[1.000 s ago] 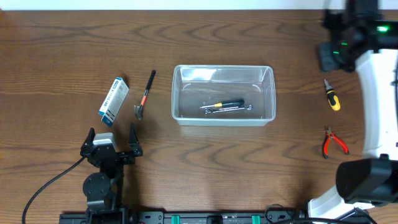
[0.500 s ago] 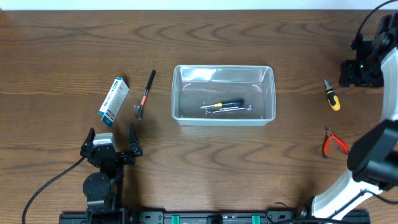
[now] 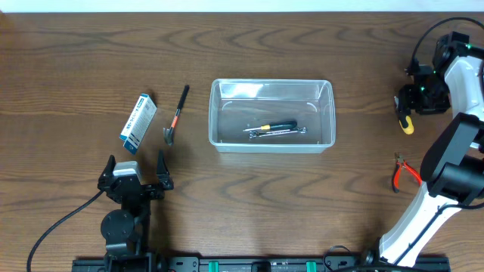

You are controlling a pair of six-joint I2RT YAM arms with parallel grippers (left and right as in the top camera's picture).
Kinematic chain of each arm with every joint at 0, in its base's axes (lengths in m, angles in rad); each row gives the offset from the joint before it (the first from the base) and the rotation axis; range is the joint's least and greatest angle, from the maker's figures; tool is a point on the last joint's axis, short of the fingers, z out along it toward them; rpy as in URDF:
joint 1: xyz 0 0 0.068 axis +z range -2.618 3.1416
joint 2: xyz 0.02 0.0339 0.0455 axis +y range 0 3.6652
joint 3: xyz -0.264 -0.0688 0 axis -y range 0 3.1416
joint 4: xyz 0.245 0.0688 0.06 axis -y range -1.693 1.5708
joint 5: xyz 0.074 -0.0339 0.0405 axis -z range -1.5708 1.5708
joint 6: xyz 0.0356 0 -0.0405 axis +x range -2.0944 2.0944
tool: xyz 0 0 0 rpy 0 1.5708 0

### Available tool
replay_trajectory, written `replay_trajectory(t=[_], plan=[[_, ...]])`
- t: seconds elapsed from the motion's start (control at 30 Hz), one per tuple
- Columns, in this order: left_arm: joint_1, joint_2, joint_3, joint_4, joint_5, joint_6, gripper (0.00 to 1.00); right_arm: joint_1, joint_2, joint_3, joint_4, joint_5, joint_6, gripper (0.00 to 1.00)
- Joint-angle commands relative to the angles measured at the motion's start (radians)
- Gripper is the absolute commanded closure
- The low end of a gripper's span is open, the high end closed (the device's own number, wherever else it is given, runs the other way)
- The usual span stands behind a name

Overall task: Pack container
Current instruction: 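Lower the right gripper onto the yellow-black ratchet screwdriver and grasp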

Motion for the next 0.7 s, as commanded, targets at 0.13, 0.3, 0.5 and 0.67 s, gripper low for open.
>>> replay_trajectory(t=[0.13,0.3,0.5,0.67], plan=[[-0.004,0.000,-0.027,-0.016,-0.001,0.006,0.02,-0.003,0.013,-0.004,0.031,0.000,-0.057,0.42],[-0.004,0.000,-0.027,-0.016,-0.001,0.006,0.02,-0.003,0.031,-0.042,0.059,0.000,-0.076,0.42],[-0.004,0.000,-0.027,-0.016,-0.001,0.006,0.02,-0.003,0.034,-0.117,0.120,0.030,-0.079,0.42],[-0.004,0.000,-0.027,-0.016,-0.001,0.006,0.02,-0.003,0.034,-0.174,0.166,0.030,-0.079,0.43]])
